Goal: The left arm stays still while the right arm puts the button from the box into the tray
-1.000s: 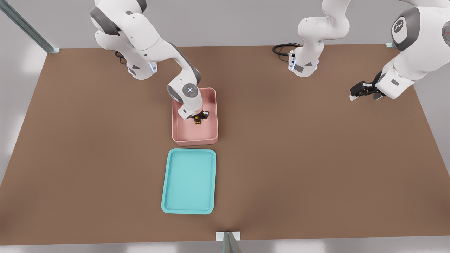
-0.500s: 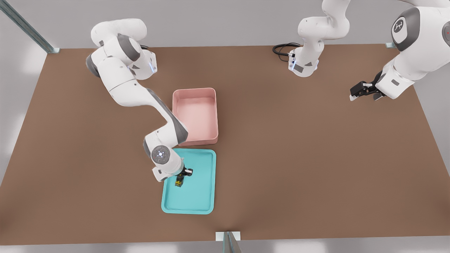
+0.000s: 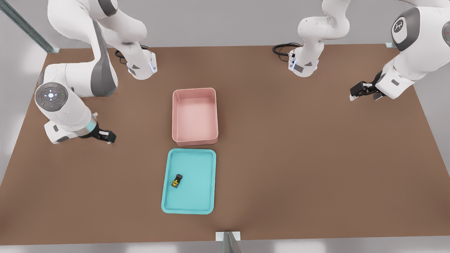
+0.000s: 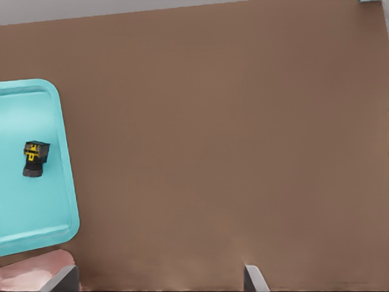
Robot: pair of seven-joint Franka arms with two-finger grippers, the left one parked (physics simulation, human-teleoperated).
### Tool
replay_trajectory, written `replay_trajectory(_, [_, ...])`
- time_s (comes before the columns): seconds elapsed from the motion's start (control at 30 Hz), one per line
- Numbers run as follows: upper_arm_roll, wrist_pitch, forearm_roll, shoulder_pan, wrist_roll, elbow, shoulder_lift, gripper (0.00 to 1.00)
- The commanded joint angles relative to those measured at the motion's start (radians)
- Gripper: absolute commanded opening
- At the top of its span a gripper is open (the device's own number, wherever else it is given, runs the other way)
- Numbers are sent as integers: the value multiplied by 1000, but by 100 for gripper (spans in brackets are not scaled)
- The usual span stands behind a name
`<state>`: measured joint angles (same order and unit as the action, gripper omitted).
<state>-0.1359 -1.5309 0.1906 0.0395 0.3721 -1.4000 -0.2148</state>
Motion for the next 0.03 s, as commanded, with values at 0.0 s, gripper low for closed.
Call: replay_trajectory(0.0, [30, 161, -83, 16, -418, -40, 45, 100])
